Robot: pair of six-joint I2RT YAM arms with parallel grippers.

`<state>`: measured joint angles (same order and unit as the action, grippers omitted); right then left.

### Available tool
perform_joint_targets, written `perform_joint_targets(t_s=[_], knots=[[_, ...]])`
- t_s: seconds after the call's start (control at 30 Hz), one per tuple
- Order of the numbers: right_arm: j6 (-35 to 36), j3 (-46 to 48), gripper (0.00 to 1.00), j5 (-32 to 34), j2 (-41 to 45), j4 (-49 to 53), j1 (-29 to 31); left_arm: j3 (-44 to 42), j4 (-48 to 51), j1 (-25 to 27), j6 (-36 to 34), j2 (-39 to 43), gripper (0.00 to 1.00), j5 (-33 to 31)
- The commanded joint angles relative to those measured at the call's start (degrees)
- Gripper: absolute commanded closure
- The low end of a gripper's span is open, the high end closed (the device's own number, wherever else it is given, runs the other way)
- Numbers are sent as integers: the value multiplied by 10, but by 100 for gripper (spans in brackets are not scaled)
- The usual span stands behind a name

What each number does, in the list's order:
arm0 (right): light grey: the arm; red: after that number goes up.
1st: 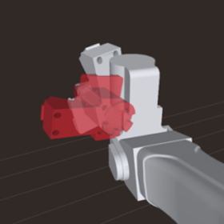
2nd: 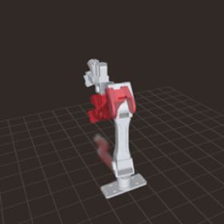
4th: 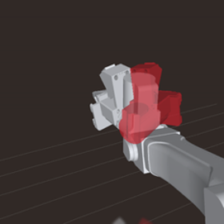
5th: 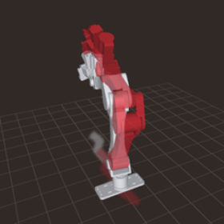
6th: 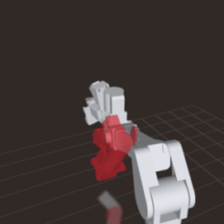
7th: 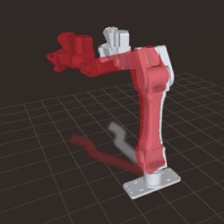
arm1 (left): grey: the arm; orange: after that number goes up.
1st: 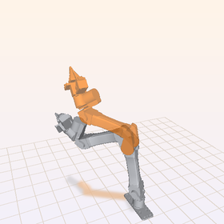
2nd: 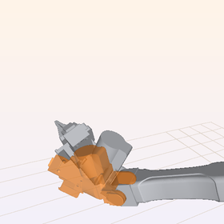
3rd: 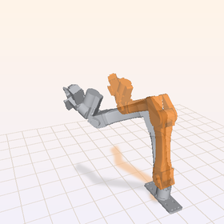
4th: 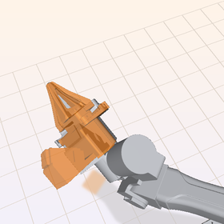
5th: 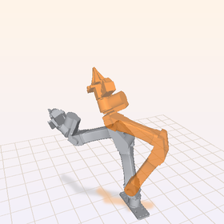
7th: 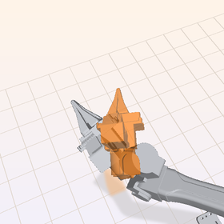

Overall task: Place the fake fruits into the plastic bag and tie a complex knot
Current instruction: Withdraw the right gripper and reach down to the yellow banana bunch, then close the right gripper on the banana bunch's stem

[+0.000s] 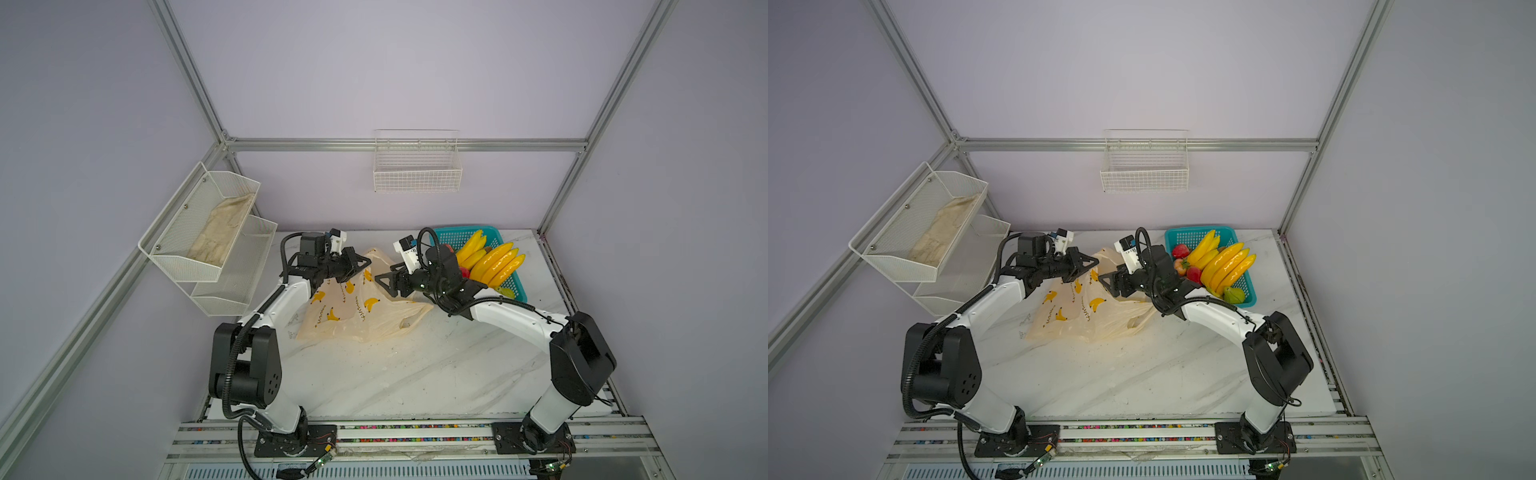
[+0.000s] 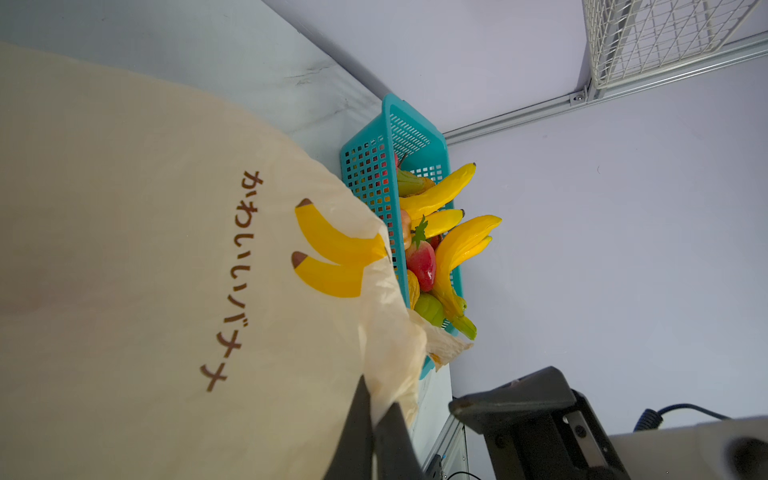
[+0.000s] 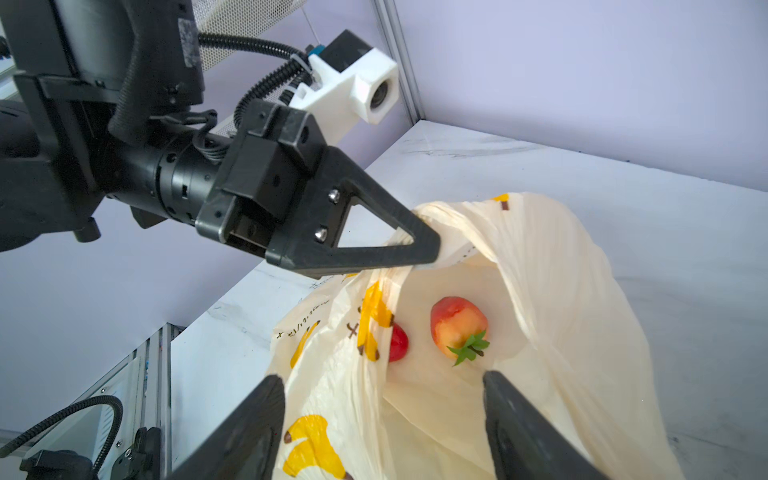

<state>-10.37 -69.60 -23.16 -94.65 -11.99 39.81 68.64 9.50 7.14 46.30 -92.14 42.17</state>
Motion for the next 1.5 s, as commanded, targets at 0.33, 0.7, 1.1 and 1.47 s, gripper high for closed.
perform_joint_targets(t_s=[0.33, 0.7, 1.1, 1.47], knots=[[51, 32, 26, 369, 180, 322, -101, -10, -6, -3, -10, 4, 100, 5], [88, 14, 15, 447, 123, 479, -102, -9, -5, -3, -9, 6, 100, 6], [97, -8, 39, 529, 40, 501, -105, -9, -6, -3, -8, 7, 100, 7], [110, -18, 60, 551, 22, 502, -111, -9, -6, -3, -8, 4, 100, 8]])
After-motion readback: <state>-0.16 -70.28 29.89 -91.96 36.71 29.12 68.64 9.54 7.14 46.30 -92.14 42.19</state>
